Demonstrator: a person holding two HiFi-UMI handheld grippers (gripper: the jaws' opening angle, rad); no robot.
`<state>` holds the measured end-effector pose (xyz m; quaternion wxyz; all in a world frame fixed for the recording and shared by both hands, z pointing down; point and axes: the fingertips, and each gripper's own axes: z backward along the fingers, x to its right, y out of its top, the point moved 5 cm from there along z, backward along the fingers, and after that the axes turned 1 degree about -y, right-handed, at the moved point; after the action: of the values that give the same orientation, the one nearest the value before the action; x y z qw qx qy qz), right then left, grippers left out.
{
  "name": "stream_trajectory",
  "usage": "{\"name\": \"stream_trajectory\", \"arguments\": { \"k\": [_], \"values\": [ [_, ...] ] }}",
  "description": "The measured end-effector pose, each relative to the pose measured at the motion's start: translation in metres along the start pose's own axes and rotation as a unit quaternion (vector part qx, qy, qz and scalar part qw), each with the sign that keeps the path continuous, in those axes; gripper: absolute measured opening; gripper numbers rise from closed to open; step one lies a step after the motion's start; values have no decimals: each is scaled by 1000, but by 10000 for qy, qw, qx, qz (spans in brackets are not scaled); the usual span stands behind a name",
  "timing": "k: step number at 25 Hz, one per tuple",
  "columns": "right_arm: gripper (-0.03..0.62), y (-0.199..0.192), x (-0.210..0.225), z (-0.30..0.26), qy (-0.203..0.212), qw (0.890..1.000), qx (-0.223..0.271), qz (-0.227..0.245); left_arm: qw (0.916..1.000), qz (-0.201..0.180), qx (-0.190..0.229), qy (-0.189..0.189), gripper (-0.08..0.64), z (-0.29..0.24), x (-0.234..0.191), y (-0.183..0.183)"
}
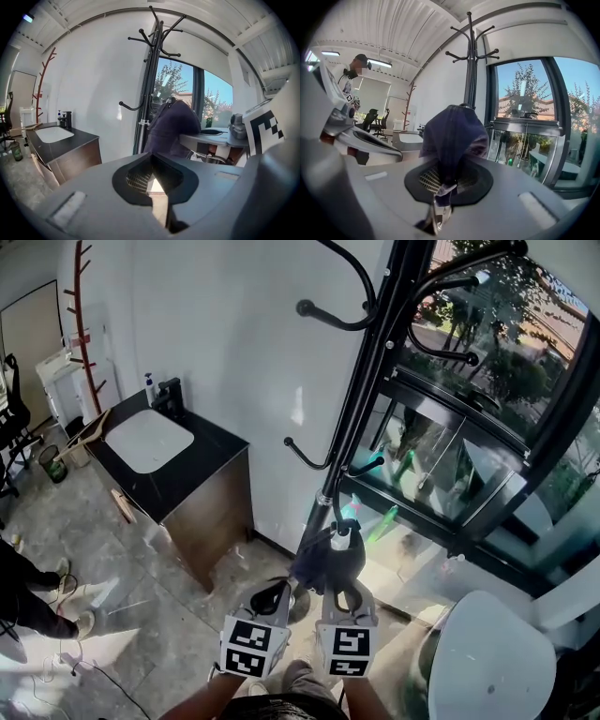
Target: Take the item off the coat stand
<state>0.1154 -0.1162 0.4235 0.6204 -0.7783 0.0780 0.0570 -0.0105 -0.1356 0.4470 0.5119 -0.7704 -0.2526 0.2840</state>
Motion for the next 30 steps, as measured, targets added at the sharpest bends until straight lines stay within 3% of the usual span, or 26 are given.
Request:
{"name": "stream_trajectory", "arguments": {
  "k": [7,17,30],
  "values": [
    [25,-13,3,24,-118,9998,-103,-120,10000,20,60,-46,3,5,14,-1],
    [25,-25,24,57,-454,9979,-171,-436,9984,-495,-1,-287,3,-2,46,-8],
    [25,-30,40,78,-643,9961,-173,-581,9955,-766,23,-560,3,-12,75,-2]
  ]
}}
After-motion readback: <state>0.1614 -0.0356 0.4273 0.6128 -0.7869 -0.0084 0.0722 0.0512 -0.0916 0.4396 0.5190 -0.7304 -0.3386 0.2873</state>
